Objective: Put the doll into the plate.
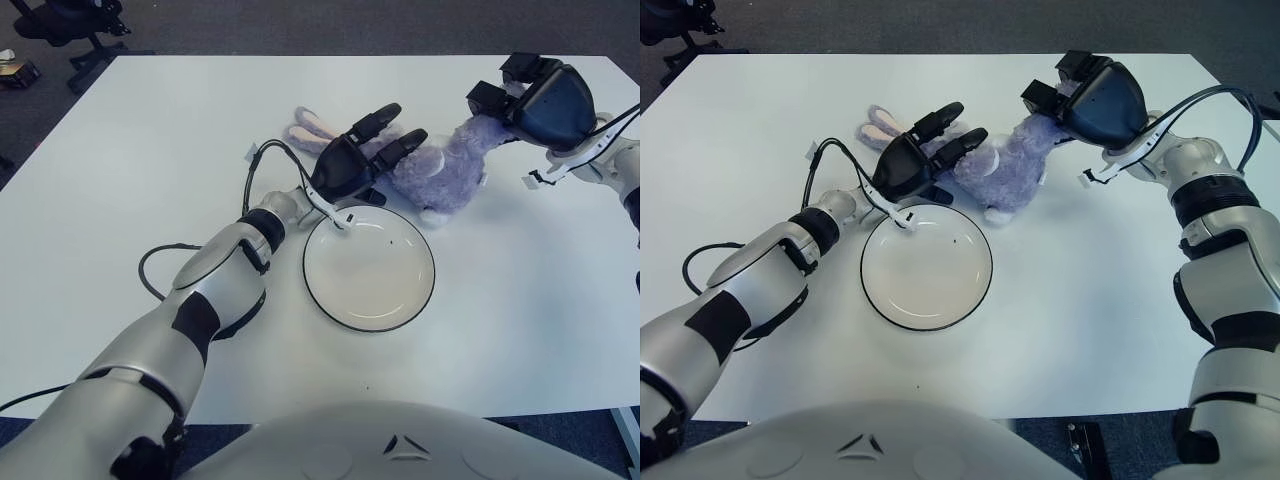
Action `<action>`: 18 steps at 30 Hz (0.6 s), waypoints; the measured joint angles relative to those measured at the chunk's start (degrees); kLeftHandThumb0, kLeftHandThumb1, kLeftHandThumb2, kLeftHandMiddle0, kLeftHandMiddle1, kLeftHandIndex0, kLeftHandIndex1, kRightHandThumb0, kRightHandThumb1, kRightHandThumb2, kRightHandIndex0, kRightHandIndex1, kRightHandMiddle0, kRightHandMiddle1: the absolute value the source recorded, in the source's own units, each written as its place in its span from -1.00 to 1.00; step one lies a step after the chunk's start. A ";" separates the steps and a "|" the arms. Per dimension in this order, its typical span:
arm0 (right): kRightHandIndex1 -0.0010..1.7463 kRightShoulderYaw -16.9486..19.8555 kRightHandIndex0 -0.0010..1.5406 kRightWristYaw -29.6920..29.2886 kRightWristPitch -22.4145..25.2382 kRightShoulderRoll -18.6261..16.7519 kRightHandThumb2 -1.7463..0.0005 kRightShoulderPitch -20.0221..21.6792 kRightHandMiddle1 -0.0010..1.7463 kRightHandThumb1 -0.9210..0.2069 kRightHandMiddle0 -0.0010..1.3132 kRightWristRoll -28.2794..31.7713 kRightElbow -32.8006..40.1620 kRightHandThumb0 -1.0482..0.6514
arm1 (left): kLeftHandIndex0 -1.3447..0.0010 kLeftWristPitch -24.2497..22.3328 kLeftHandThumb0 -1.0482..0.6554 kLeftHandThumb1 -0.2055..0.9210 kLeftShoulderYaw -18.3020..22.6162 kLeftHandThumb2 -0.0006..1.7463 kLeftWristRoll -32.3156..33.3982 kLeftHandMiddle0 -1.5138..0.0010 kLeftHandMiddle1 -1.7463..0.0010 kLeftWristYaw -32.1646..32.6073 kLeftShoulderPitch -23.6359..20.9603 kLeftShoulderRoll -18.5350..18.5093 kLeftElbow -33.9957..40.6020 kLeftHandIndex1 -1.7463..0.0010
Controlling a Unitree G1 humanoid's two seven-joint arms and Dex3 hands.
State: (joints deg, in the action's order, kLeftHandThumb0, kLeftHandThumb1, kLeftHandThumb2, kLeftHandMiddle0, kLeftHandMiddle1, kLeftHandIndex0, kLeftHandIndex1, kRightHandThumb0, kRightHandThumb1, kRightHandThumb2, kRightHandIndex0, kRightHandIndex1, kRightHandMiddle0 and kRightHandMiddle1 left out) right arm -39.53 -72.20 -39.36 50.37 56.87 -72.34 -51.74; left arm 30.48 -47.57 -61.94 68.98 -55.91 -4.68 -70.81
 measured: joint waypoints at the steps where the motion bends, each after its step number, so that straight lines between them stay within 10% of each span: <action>1: 1.00 0.03 0.31 0.00 0.00 0.01 0.57 -0.03 1.00 -1.00 0.14 0.00 0.02 -0.15 | 0.21 0.00 -0.49 0.97 -0.01 -0.99 0.11 0.34 0.89 -0.02 -0.02 0.04 -0.10 0.90; 9: 1.00 0.52 0.31 -0.54 -0.22 0.17 0.59 -0.28 1.00 -1.00 0.13 0.00 0.24 -0.13 | 0.57 -3.19 -0.52 0.93 0.51 -1.00 1.92 0.61 0.24 -0.70 -0.03 1.50 -1.59 0.20; 18: 1.00 0.76 0.31 -1.29 -0.92 0.36 0.59 -0.83 1.00 -1.00 0.12 0.00 0.44 -0.13 | 0.61 -5.26 -0.53 0.92 0.80 -1.00 3.17 0.62 0.26 -1.57 -0.06 2.01 -2.33 0.19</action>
State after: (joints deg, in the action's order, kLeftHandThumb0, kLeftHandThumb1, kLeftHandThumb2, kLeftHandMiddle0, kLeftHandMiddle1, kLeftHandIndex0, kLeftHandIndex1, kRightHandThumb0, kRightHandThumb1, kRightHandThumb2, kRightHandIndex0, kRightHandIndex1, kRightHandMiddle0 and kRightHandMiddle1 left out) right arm -38.76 -73.49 -40.29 50.73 56.04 -72.34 -51.30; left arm 25.22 -46.76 -58.77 67.41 -55.98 -2.67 -73.14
